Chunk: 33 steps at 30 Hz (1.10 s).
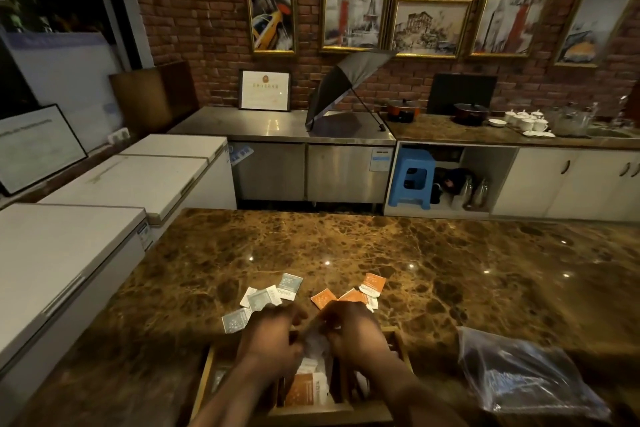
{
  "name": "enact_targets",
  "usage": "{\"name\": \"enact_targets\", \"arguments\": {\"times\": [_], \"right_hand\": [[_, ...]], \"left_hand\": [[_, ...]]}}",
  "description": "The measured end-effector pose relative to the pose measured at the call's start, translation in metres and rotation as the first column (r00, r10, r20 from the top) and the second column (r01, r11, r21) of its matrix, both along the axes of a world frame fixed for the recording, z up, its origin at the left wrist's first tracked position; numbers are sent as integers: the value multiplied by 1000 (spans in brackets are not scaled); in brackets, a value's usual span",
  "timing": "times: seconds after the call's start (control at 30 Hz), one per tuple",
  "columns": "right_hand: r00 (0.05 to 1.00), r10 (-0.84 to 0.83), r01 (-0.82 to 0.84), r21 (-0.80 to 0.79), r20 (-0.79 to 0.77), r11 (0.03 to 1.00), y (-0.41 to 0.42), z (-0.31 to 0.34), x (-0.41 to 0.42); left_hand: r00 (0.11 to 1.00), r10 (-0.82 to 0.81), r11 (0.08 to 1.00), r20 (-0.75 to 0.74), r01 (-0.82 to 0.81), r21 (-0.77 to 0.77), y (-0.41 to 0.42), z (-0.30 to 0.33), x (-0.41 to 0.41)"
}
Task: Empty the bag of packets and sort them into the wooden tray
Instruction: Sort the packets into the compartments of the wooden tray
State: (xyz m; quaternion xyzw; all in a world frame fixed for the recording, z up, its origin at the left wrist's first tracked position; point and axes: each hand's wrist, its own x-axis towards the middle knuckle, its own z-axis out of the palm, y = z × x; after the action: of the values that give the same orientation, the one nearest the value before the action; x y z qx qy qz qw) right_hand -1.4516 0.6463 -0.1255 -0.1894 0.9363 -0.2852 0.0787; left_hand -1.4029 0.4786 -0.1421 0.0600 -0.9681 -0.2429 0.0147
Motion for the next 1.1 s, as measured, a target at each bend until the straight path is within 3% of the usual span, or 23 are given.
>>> {"name": "enact_targets", "arguments": {"times": [0.47, 0.63, 0.73, 0.93, 1.1], "right_hand": [[967, -171, 218, -270, 187, 938, 24, 9, -5], [973, -173, 216, -340, 152, 915, 24, 11, -4], [979, -162, 196, -353, 125, 915, 21, 9, 0], [990, 100, -88, -117, 97, 989, 19, 5, 14], [955, 263, -271, 50, 136, 961, 17, 7, 22]], "left_hand": [[995, -50, 987, -86, 62, 145, 7, 2, -3], [978, -56, 996, -202, 69, 56, -2, 18, 7], [936, -257, 964, -240, 229, -138, -7, 19, 22], [903, -414, 899, -117, 385, -208, -9, 4, 48], [915, -373, 923, -154, 347, -168, -18, 9, 51]]}}
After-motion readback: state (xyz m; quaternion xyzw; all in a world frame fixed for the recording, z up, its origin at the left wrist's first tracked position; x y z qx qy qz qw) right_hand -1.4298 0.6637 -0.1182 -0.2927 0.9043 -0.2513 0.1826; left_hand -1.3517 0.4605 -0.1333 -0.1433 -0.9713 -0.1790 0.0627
